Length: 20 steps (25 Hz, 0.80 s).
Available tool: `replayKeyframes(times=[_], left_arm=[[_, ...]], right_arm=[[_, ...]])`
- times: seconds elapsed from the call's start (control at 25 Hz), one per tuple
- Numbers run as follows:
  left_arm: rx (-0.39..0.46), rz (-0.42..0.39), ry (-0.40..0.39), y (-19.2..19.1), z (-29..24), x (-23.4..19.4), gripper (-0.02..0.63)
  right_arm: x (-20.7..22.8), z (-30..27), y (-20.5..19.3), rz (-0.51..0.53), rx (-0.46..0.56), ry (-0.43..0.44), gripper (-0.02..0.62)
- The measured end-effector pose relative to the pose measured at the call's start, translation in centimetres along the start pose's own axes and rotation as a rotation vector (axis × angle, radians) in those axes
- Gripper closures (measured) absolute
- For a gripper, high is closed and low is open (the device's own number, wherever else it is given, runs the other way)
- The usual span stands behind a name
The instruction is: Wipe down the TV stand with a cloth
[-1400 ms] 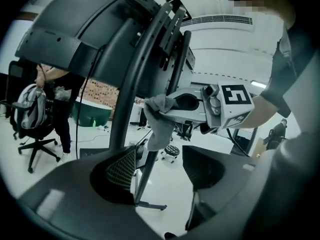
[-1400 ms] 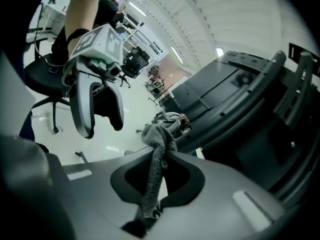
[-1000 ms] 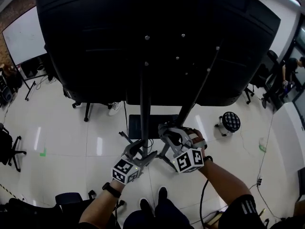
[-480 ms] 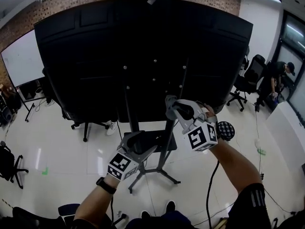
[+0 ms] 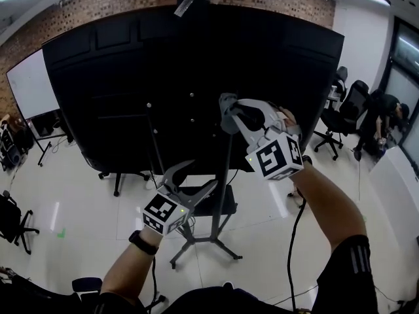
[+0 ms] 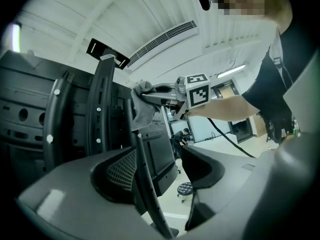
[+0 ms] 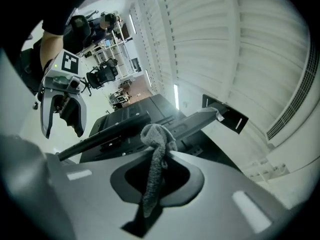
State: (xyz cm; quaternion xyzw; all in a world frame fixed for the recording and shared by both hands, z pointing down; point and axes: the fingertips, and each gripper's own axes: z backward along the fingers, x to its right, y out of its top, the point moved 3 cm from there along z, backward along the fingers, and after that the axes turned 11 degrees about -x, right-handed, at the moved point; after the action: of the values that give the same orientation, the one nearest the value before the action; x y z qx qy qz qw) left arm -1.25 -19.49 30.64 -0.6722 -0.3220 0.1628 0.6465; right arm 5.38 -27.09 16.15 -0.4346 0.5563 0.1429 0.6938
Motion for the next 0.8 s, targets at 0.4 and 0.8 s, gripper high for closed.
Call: replayKeyframes(times=[0.4,0.8], left_arm=[[0.021,-0.009,0.068,2.6,-3.0,-2.0,0.302],[-0.024,0.016,0.09,0.4,-4.6,-1.8,0.307]], right_arm=[[4.6,-3.8,-1.1,0.151,0.038,-0.019,0.574],[2.3,-3.4,-2.1,0.299,0.101,-0.09,0.577]])
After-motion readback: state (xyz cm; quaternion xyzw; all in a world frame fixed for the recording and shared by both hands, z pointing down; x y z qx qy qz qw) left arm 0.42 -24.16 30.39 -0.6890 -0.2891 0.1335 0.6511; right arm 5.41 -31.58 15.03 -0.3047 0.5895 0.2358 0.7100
